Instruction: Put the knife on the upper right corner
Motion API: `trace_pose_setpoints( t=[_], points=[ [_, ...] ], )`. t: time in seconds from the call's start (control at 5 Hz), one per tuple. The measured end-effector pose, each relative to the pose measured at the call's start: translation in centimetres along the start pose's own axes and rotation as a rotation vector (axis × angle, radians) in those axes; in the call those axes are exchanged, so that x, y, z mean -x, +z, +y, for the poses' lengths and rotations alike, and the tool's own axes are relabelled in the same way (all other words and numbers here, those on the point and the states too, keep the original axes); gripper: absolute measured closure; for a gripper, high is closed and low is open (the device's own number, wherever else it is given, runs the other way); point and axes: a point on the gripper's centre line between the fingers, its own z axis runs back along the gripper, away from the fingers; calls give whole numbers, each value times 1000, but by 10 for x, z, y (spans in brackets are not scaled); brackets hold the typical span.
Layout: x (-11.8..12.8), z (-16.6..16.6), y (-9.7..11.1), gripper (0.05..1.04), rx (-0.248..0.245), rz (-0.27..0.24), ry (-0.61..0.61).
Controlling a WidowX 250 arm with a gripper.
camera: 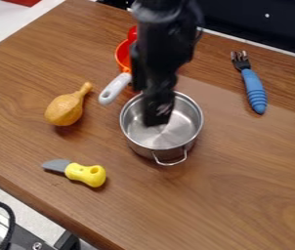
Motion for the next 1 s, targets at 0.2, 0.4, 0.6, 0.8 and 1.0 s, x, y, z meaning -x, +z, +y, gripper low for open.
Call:
trace_pose_setpoints(
  t=[0.2, 0.4, 0.6, 0.8, 1.0],
  points=[
    [25, -5, -7, 84, 13, -28, -83],
    [46, -5, -9, 84, 14, -17, -139],
    [61, -7, -21, 84, 9, 9, -193],
    [68, -10, -32, 84, -1, 25, -254],
    [74, -15, -39, 84, 18, 26, -311]
  ],
)
